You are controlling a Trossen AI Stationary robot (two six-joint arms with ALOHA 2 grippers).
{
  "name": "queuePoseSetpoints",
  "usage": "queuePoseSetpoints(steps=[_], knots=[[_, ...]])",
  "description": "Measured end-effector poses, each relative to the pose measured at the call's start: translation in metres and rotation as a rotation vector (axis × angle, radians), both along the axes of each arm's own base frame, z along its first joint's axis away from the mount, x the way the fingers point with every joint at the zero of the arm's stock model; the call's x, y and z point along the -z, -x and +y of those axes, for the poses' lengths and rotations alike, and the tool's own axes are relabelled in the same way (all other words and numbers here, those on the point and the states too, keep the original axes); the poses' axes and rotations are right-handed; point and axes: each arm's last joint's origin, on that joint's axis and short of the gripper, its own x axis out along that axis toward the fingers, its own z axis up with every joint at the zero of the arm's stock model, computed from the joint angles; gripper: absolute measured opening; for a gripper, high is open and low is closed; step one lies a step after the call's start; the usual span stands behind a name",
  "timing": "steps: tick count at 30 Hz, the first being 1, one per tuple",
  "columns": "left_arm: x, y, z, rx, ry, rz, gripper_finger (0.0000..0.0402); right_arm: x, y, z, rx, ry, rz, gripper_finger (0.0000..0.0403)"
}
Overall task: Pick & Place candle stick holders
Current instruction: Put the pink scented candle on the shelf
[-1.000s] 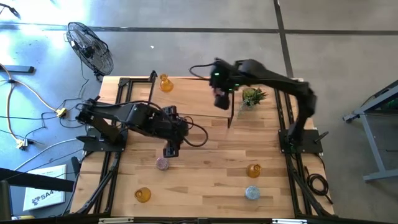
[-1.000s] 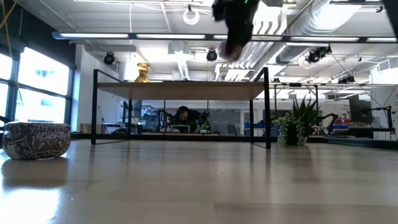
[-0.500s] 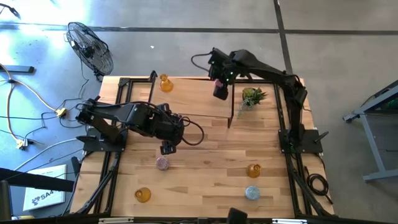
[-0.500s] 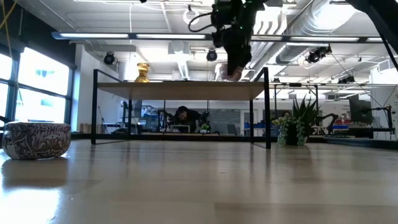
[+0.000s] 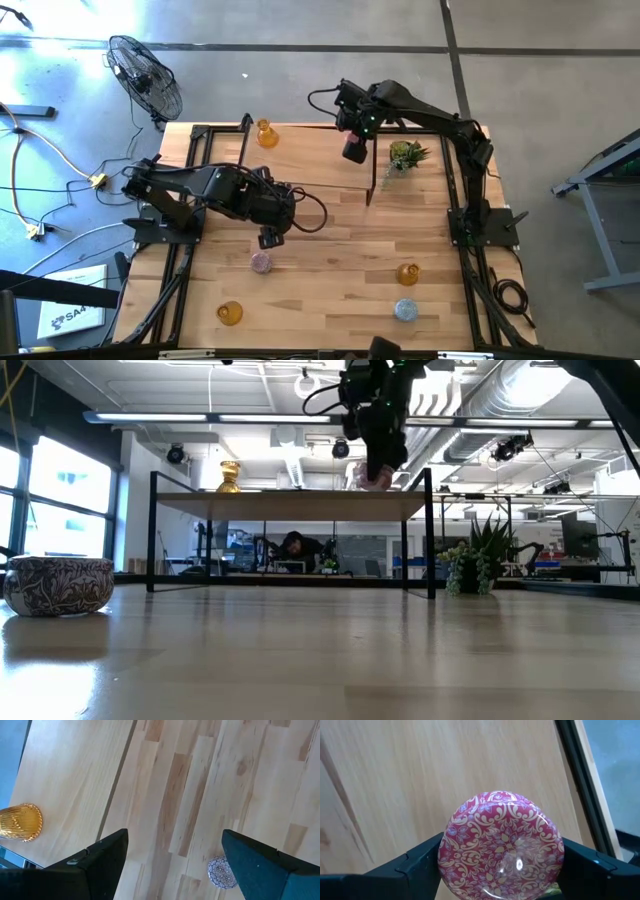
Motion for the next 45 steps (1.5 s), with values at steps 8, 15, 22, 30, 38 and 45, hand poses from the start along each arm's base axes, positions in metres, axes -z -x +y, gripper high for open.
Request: queuePoseSetpoints(steps=[8,15,22,30,38,45], knots=[[0.000,0.003,-0.012,0.037,0.002,-0.002,0.0314,0.000,0.001,0.000,0.027,-0.008,0.006,0.0315],[0.000,0.007,-0.023,0.069,-0.020,-0.011,0.0314,0.001,0.001,0.001,0.066,-0.027,0.009,0.0316],[0.000,0.007,-0.025,0.061,-0.014,-0.015,0.0314,0.001,0.000,0.003,0.070,-0.023,0.005,0.0316],[0.000,0.007,-0.025,0.059,-0.009,-0.015,0.0314,0.018,-0.006,-0.001,0.064,-0.057,0.067,0.0317],[0.000,0.007,-0.025,0.056,-0.007,-0.016,0.0314,0.018,-0.007,-0.003,0.083,-0.056,0.056,0.0317],[0.000,0.007,-0.025,0.056,-0.006,-0.016,0.0314,0.018,-0.008,0.000,0.063,-0.050,0.069,0.0317]])
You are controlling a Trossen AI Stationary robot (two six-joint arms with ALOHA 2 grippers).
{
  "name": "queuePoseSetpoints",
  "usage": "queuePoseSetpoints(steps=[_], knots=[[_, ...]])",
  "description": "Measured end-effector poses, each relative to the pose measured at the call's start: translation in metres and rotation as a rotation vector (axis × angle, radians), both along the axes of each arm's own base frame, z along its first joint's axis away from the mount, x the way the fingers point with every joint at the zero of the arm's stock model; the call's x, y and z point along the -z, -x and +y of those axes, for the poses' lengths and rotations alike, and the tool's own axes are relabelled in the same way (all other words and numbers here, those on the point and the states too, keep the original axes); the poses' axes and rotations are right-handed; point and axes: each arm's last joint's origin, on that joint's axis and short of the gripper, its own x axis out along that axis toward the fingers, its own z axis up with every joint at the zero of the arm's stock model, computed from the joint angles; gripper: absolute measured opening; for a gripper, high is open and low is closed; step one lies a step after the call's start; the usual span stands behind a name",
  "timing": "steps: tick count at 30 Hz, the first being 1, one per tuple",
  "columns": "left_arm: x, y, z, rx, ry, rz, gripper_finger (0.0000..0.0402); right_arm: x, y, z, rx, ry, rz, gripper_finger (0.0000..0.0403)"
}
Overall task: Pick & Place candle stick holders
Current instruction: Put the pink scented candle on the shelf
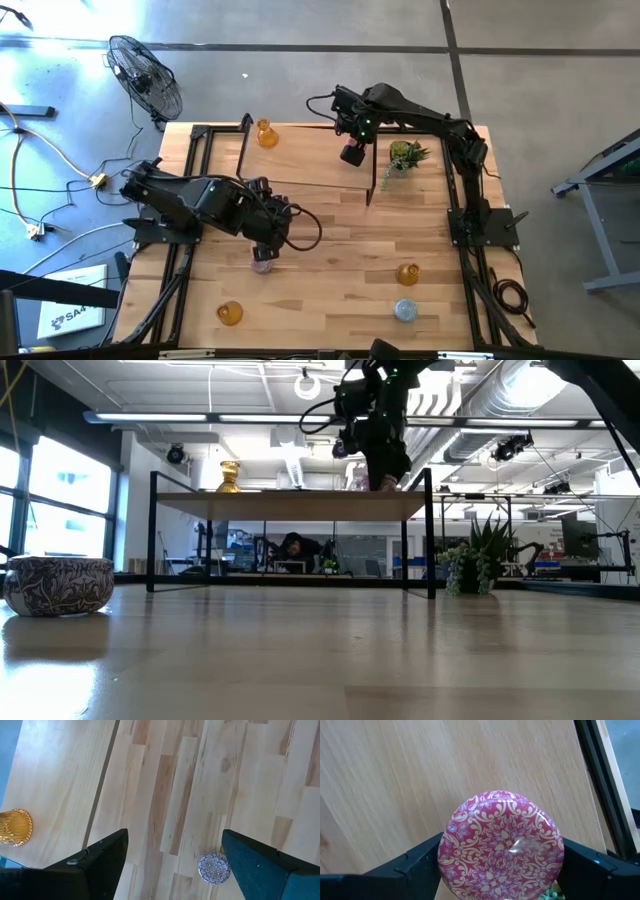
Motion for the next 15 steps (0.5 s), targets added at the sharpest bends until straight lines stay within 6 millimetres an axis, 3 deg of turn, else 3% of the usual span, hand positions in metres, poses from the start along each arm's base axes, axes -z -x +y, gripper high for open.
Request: queuePoseSetpoints(steps=[15], knots=[[0.0000,0.0000,-0.0001,-0.009,0.005,-0.003,0.0314,-0.0005,-0.0020,-0.0001,0.029,0.000,-0.020,0.0317]])
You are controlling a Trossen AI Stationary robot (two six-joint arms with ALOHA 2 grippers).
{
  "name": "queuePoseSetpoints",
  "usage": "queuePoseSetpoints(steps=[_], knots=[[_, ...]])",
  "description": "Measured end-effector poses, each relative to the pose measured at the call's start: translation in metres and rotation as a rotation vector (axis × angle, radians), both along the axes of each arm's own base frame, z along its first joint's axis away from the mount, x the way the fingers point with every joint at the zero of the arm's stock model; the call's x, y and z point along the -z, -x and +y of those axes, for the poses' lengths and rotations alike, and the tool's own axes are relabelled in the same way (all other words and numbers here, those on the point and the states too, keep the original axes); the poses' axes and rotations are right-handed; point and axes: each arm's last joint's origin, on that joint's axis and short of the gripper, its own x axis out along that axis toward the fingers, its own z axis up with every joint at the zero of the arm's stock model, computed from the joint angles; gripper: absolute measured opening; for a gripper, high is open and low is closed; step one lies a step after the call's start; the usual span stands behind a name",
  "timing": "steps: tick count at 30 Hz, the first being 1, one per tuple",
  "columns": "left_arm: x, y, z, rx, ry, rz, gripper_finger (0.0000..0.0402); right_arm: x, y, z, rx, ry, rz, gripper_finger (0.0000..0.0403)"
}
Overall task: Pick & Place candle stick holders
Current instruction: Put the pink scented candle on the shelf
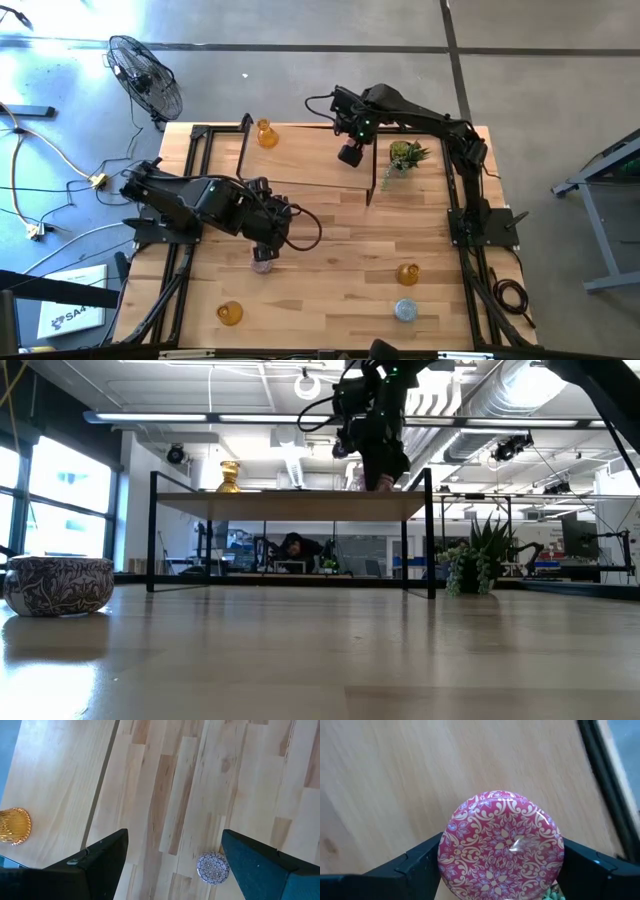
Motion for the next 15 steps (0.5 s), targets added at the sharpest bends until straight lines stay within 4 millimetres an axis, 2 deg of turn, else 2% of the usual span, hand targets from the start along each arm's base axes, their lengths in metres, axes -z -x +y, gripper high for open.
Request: queuePoseSetpoints(steps=[15], knots=[[0.0001,-0.0001,0.0002,-0.004,-0.004,-0.002,0.0314,-0.0005,-0.0025,0.0007,0.012,-0.041,-0.043,0.0317]])
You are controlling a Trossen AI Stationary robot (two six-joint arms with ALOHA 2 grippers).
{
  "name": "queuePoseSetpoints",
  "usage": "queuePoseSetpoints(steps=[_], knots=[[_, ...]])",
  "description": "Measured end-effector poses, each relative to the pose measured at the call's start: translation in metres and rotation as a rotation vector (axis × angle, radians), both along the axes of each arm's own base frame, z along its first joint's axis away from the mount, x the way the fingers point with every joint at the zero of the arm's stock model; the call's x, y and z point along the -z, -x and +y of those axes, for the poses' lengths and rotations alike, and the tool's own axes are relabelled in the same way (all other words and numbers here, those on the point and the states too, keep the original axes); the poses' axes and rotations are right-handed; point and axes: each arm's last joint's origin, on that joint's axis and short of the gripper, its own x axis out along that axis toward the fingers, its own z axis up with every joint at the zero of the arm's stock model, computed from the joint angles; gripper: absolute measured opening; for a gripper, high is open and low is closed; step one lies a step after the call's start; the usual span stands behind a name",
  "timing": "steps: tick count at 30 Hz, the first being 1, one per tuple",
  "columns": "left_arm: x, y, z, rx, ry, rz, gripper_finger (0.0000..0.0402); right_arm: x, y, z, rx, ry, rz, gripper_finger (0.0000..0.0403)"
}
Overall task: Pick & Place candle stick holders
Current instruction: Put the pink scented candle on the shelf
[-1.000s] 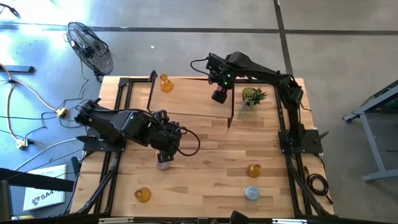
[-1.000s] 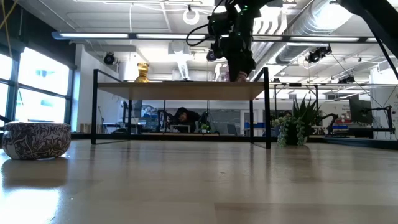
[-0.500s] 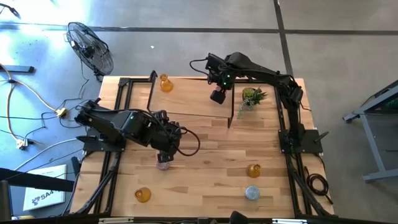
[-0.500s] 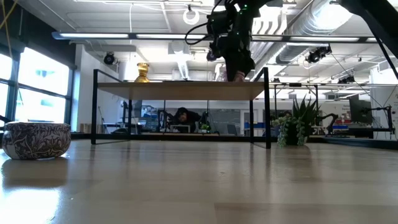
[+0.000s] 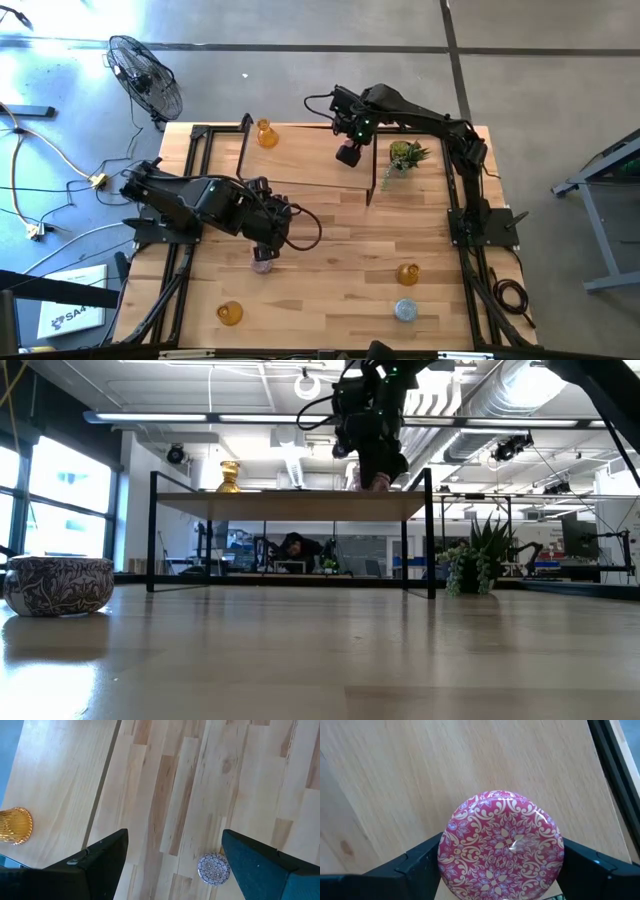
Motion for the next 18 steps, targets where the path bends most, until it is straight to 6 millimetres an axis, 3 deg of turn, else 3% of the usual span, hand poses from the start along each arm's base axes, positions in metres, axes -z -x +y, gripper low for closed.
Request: queuePoseSetpoints(steps=[18], knots=[[0.0000,-0.0004,0.0005,-0.007,0.004,-0.003,0.0314,0.0004,0.0018,-0.0001,-0.038,0.021,0.025,0.0317]])
